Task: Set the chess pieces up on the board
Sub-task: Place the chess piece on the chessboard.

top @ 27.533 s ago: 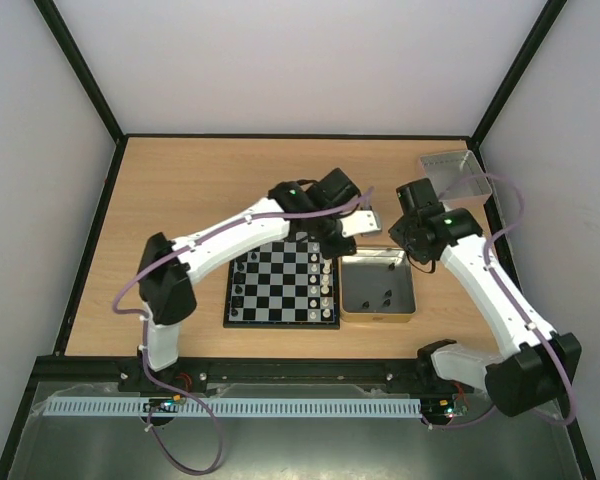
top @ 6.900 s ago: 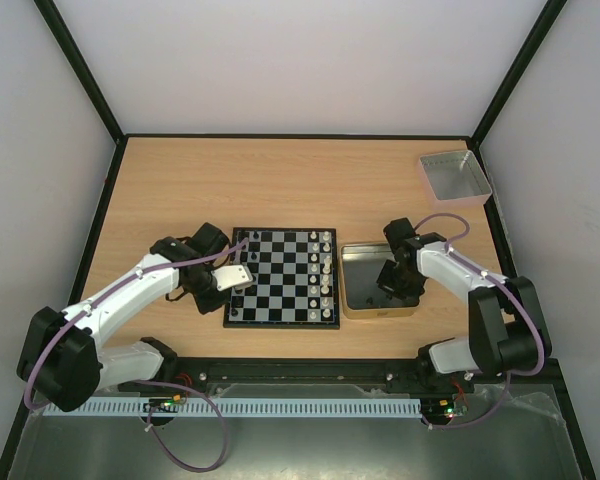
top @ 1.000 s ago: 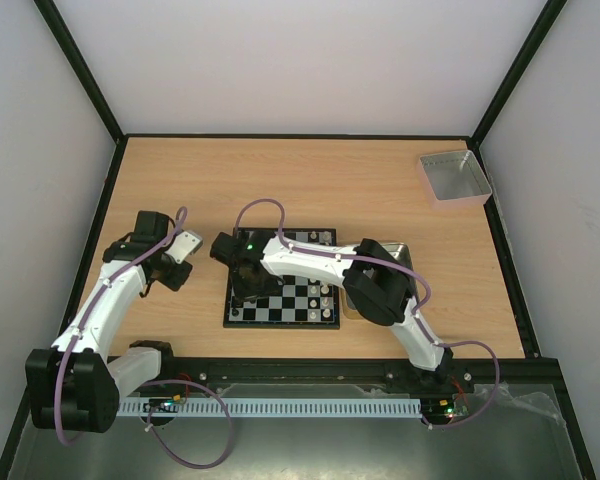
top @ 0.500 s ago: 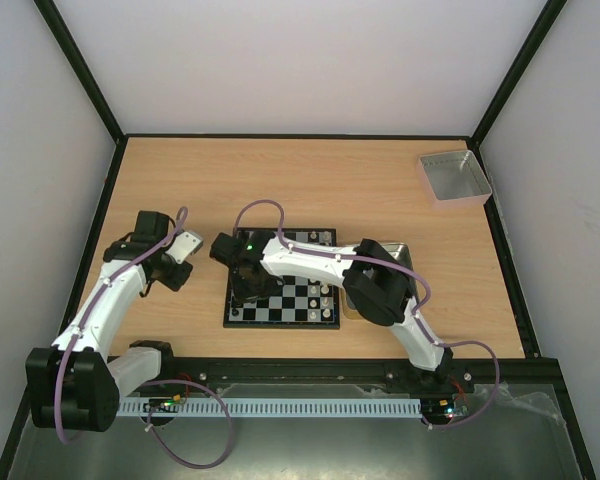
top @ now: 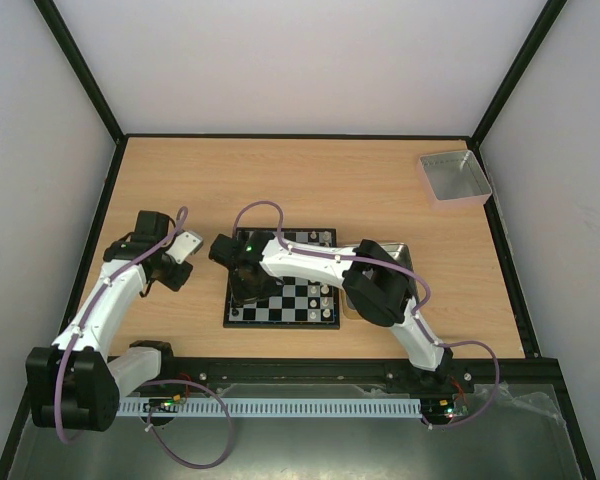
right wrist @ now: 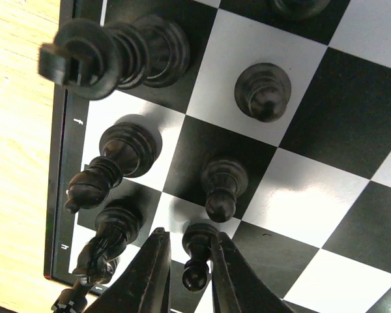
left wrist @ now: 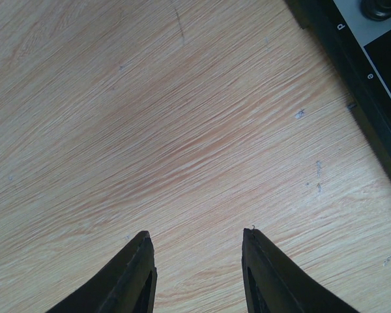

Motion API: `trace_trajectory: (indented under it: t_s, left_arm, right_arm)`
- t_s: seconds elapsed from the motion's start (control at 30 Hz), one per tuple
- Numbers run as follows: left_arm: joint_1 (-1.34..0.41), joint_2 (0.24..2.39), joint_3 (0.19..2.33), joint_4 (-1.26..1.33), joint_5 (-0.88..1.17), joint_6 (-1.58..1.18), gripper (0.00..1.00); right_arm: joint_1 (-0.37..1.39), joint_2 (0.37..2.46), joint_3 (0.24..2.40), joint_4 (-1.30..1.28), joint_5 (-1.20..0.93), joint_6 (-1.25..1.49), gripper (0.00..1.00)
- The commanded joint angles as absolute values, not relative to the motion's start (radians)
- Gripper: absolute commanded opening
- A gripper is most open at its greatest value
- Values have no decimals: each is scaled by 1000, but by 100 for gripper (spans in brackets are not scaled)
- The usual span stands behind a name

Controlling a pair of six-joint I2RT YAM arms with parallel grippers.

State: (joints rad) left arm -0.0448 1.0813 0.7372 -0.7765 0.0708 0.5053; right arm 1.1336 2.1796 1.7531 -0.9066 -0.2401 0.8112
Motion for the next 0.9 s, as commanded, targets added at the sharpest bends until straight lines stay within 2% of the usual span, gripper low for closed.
trace_trajectory:
  t_s: [0.0,0.47,0.57,0.67,0.87]
  left_arm:
    - [-40,1091,726,-788,81,511,38]
    - [-40,1092,725,-790,83,513,38]
    - [-40,1092,725,-790,83,514,38]
    - [-40,1091,726,-790,83,514,38]
    - [-40,1089,726,-790,86,516,38]
  right_arm:
    - [1143,2182,1771,-921,-248,800,16]
    - [1145,2173,1768,-920,-255,793,17]
    - [1145,2169,1765,-921,-250,795,21]
    - [1145,2160,1771,-931,-234,796,31]
    - [1142,2138,1778,-949,-211,799,30]
